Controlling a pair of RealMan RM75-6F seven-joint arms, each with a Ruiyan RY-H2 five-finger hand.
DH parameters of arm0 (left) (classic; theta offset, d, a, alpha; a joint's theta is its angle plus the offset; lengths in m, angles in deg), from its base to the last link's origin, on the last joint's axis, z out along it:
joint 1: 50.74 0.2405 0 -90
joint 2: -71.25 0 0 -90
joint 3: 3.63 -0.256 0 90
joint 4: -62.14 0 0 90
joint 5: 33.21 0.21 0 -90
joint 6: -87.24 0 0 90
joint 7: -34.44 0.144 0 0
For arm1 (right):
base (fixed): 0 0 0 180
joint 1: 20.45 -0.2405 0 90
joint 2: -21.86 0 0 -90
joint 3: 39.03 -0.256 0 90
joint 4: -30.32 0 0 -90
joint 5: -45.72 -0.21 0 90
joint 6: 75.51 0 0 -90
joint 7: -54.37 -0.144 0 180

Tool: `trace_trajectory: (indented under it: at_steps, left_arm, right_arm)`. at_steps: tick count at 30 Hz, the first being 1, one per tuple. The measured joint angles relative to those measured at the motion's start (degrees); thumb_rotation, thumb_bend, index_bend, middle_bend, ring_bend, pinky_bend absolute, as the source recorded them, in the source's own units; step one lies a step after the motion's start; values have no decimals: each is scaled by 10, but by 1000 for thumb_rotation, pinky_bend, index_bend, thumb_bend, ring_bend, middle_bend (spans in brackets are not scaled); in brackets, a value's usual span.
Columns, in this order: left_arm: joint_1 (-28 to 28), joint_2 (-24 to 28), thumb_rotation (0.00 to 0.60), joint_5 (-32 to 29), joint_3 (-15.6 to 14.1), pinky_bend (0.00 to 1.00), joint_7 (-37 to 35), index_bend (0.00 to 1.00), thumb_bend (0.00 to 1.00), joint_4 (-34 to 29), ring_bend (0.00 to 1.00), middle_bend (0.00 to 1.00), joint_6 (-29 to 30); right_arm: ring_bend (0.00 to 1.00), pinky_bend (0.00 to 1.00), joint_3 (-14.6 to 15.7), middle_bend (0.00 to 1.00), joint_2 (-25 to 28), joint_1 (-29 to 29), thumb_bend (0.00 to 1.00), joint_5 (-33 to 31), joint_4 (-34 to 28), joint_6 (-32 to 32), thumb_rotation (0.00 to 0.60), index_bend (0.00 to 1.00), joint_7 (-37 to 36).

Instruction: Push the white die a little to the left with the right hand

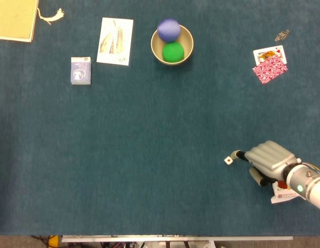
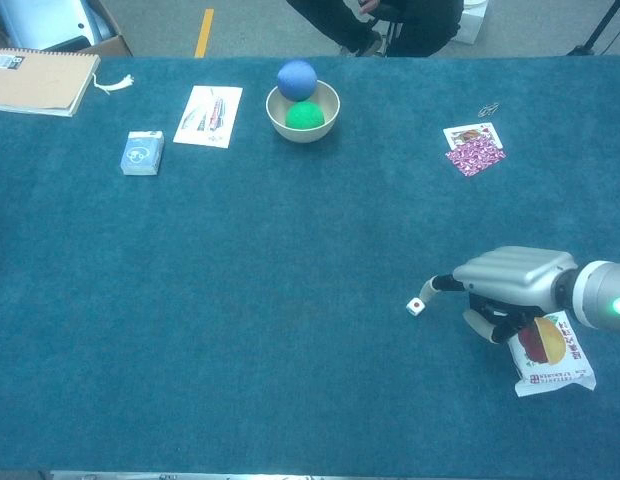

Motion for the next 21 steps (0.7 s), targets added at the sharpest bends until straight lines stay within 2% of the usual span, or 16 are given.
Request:
trace_trajectory:
  at_steps: [21]
  left_arm:
    - [0, 2, 600, 1, 0, 292, -2, 401, 20, -1, 81, 160, 0]
  right_arm:
    - [973, 1000, -13, 903, 4, 11, 653, 65, 6, -45, 600, 177, -73]
